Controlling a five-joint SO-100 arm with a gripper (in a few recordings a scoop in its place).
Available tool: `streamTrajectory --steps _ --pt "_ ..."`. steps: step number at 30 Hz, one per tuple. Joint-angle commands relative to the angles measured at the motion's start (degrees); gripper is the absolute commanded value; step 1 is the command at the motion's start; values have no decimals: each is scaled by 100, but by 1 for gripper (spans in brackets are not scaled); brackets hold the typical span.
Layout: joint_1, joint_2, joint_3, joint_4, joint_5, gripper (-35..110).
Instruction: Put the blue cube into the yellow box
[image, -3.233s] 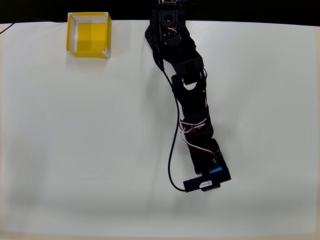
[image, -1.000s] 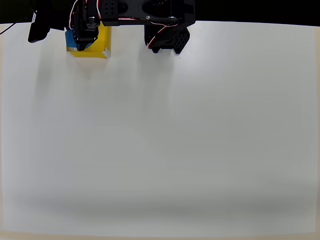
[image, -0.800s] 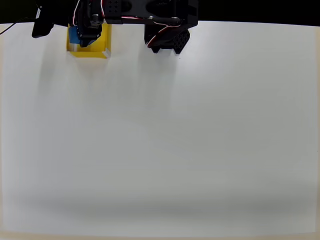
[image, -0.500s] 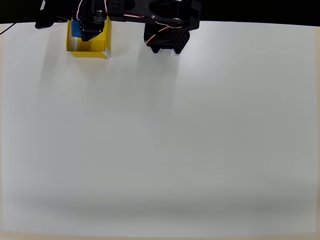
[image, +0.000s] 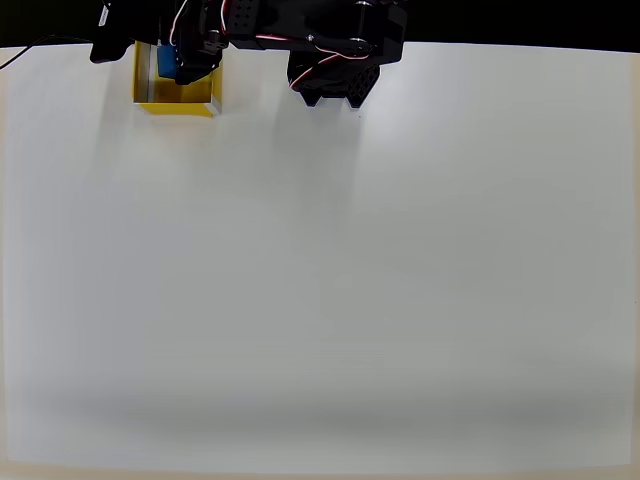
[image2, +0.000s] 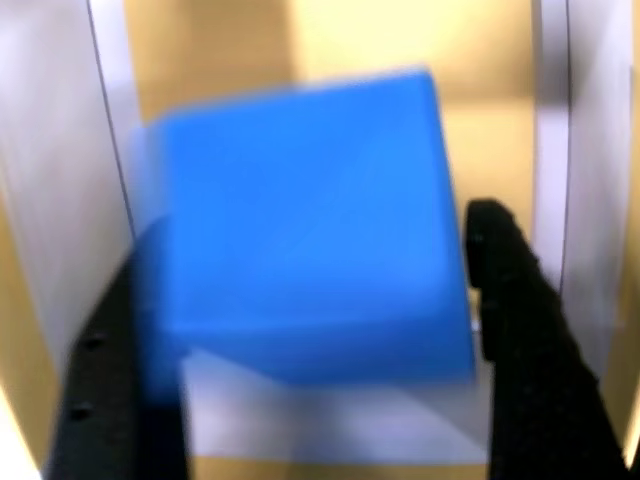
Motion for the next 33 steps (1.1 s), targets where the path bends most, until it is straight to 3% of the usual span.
streamTrajectory --steps 1,5,13,19,26,33 --pt "176 519 -35 -79 -132 36" --pt "176 624 -35 -18 -220 39" --pt "132 721 -1635 1775 -413 7" --pt "-105 782 -2496 2733 -527 0" --pt "-1635 1046 -2593 2399 325 0" --pt "-4271 1591 -2136 1187 1248 2"
